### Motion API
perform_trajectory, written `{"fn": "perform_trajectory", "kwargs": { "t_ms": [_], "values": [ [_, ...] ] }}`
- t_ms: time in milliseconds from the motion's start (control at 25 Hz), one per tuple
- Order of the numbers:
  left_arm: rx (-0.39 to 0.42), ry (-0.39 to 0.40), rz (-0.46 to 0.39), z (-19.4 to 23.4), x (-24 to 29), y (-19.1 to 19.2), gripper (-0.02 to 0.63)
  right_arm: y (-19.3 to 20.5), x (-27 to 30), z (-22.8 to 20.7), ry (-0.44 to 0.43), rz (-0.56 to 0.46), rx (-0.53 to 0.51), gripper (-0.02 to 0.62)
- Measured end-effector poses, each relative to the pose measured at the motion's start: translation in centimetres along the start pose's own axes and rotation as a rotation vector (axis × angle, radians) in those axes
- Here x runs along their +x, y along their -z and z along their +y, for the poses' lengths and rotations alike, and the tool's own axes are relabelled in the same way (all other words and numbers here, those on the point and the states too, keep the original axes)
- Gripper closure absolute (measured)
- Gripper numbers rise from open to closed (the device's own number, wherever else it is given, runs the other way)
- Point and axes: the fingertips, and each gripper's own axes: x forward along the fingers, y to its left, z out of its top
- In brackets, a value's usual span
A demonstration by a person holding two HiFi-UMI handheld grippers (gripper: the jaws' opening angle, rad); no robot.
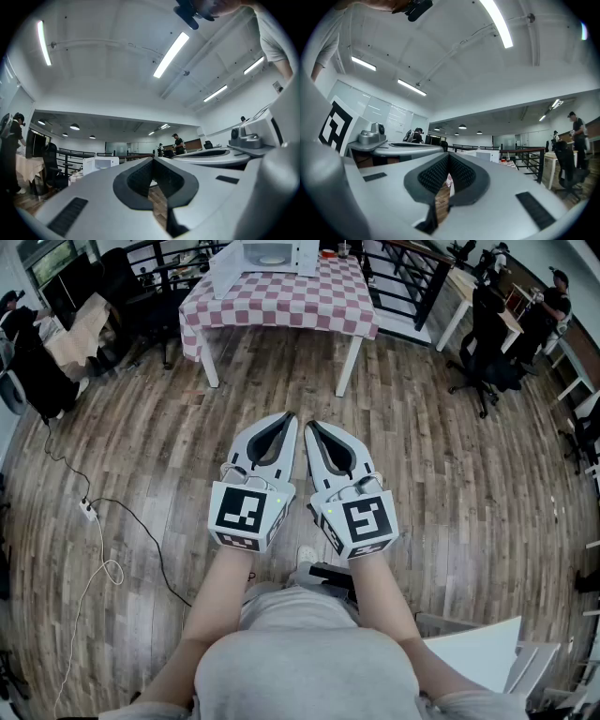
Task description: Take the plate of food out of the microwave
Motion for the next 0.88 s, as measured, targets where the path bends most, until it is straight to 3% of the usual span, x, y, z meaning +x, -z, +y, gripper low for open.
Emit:
{"fn": "perform_trajectory", "kwargs": {
  "t_ms": [880],
  "values": [
    [-0.049, -0.045, 0.024, 4.2, 7.7, 1.8, 0.603, 2.1, 6.5, -5.2, -0.034, 0.028, 0.027, 0.569]
  ]
}}
